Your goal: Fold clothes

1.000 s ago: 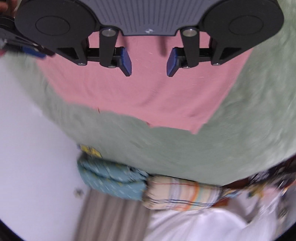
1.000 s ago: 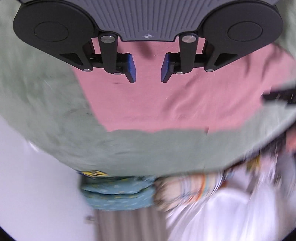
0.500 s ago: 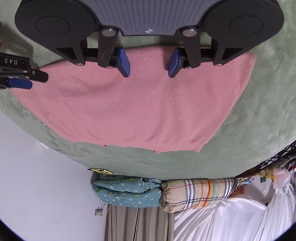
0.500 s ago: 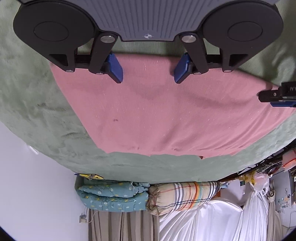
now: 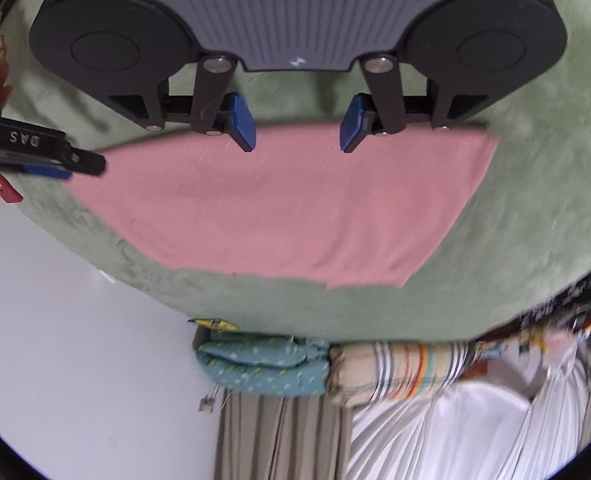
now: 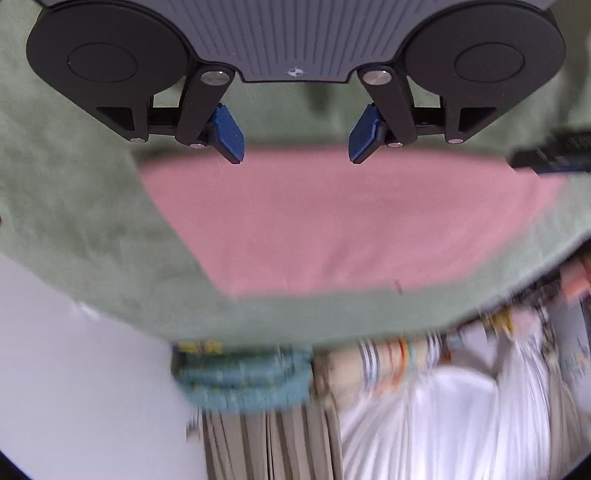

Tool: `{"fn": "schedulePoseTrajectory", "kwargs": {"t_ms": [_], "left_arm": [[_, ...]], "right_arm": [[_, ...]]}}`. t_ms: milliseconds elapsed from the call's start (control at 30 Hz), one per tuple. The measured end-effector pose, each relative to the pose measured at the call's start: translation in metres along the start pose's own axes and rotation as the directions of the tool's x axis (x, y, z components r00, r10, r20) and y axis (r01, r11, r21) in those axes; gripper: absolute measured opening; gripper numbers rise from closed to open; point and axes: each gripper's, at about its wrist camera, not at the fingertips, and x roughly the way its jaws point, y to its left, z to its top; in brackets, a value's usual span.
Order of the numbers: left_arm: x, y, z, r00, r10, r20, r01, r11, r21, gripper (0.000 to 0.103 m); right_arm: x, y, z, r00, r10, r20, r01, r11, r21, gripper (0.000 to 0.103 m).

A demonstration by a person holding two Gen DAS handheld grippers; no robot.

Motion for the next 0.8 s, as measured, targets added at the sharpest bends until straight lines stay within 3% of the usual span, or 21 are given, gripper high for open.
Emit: {"fn": "schedulePoseTrajectory", "kwargs": {"t_ms": [133,267,467,567,600,733,800], "left_arm": [[0.038,-0.015,0.003,0.996,0.051,-0.07,-0.05,0.999,0.011,0.055],[0.035,-0.025,-0.02,0.997,0.077,-0.021,-0.073,0.99,0.123,0.056],[0.021,-0.022,-0.034,0.998,0.064,-0.022,-0.059,0.984,0.17,0.057],[0.004,-0.013,-0.028,0.998,0.043,-0.052,-0.036,0.992,0.124,0.057],[-0.004,-0.005,-0.024,0.999,0.039,-0.027,-0.037,0.996,0.084,0.057],[-0.014,0.022,-0.004,0.986,0.135,0.096,-0.138,0.99,0.033,0.058],[0.002,0.046,0.006,0.981,0.187,0.054,-0.186,0.982,-0.017,0.058]], "right_arm": [[0.026,0.017,0.004,0.999,-0.005,-0.044,0.004,0.999,-0.036,0.063],[0.024,0.025,-0.015,0.999,-0.016,-0.049,0.012,0.998,-0.067,0.066],[0.021,0.035,-0.043,0.998,-0.03,-0.055,0.023,0.993,-0.112,0.07],[0.009,0.025,-0.035,0.999,0.0,-0.049,-0.004,0.997,-0.077,0.068],[0.003,0.021,-0.028,0.999,0.009,-0.041,-0.012,0.998,-0.061,0.066],[-0.001,-0.008,0.0,0.998,-0.028,0.051,0.031,0.998,-0.061,0.07],[0.017,-0.028,0.011,0.997,-0.078,0.013,0.079,0.996,-0.044,0.07]]}}
